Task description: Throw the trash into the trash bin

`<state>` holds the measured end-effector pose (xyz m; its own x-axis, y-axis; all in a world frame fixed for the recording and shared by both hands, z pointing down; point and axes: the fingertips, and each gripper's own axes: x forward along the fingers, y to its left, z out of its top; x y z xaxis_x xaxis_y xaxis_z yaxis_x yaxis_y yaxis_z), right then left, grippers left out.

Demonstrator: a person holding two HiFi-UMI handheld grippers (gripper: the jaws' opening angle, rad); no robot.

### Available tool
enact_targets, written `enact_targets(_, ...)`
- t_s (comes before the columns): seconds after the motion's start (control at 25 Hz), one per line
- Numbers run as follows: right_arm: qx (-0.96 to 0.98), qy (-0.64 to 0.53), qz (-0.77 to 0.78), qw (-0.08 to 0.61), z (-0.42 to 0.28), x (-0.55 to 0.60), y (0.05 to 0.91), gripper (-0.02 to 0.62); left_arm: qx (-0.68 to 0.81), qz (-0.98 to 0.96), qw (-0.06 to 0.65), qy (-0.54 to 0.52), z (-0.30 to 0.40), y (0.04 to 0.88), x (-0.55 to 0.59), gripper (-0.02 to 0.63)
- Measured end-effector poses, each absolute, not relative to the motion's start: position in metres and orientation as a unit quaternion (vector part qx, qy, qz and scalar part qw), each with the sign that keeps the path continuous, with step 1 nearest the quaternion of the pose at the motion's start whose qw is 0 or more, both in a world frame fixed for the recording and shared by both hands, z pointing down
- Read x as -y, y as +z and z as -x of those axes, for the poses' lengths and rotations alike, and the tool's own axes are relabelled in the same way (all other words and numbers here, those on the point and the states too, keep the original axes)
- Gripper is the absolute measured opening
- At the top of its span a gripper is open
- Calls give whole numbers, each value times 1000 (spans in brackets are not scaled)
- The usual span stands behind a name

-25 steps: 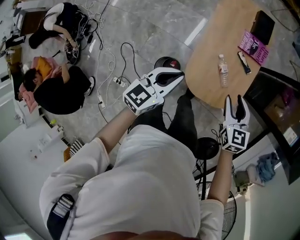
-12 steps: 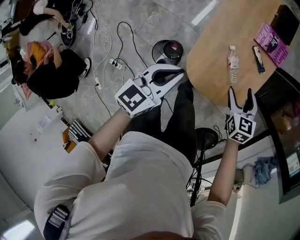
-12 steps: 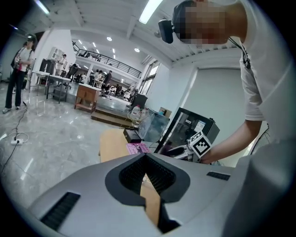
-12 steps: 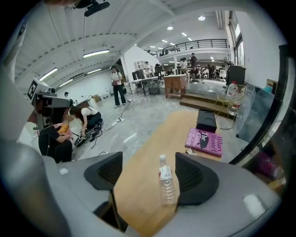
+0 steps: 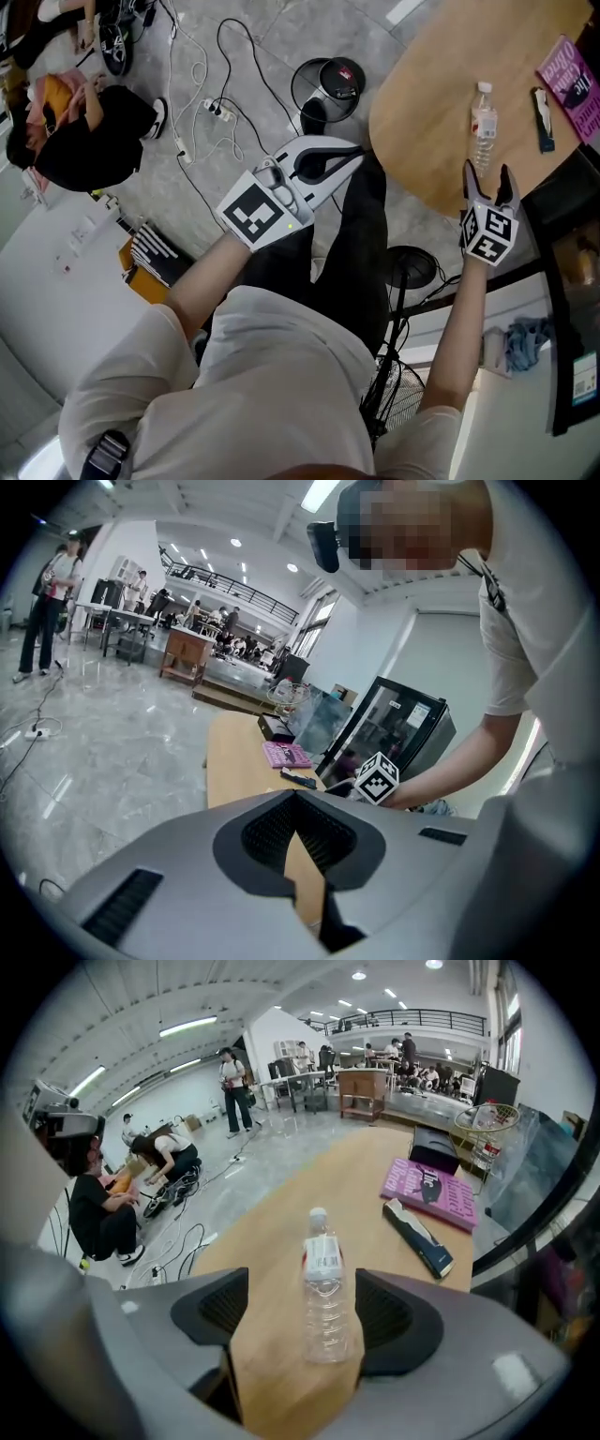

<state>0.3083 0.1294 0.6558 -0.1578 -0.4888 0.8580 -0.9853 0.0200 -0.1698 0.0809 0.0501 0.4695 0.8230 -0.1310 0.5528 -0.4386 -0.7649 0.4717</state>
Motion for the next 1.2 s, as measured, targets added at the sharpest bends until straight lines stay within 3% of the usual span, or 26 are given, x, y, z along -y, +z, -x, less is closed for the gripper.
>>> enact_targets(0.44,601,411,-576,373,-327,-140,760,385,170,-882,348,268,-55,543,-74,6)
enact_targets(0.52,600,404,-578,377,-328,-140,763,302,173,-879,352,270,-49,551,-77,6)
enact_targets(0.68,615,394,-567,381,-318,-140,757,295,183,-875,357,272,-39,559,-79,6)
enact_targets(1.2,673,397,-500,372,-154,-116,735,291,213,-866,368,261,33,567,-76,6)
